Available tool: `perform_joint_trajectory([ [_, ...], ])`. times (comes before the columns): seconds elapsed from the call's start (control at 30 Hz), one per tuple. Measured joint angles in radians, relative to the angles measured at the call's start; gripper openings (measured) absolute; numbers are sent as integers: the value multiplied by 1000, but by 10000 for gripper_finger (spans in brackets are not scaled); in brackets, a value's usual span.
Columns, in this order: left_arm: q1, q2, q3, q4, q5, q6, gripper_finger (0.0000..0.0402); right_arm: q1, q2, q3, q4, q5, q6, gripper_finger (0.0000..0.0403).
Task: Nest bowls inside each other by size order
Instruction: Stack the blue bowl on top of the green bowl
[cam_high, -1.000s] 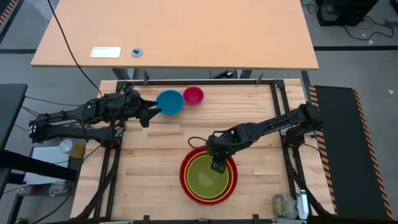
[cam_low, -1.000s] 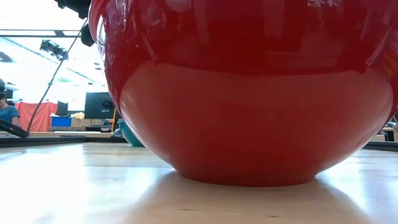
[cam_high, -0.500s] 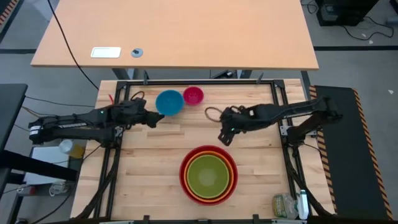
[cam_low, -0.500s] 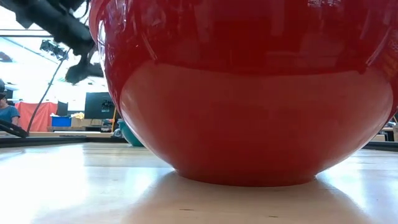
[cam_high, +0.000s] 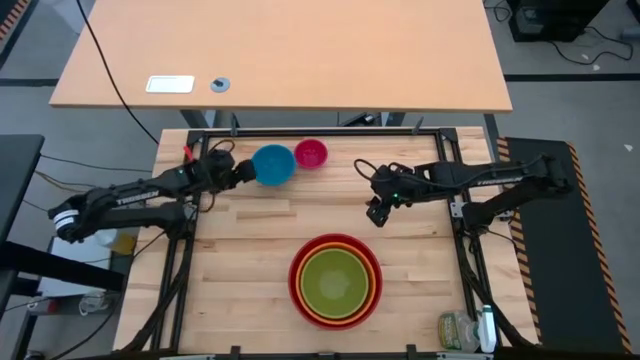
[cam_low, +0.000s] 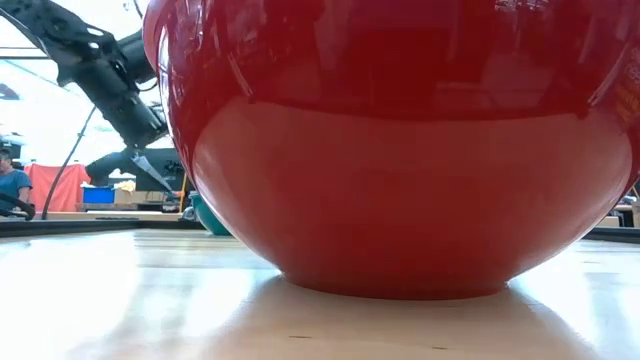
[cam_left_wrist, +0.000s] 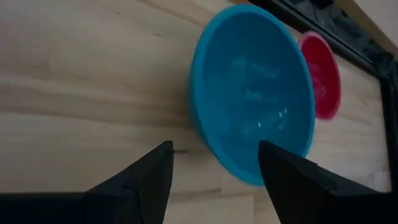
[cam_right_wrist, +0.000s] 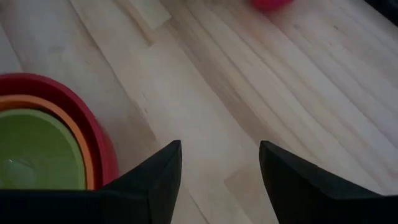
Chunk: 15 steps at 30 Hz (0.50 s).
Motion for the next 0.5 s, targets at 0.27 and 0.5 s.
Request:
perform_joint_trajectory([
  [0.27,86,219,0,166,75,25,235,-28,28,0,70,-4,-86,219],
  [0.5,85,333,23,221,75,24,212,-56,54,0,92,-31,-108,219],
])
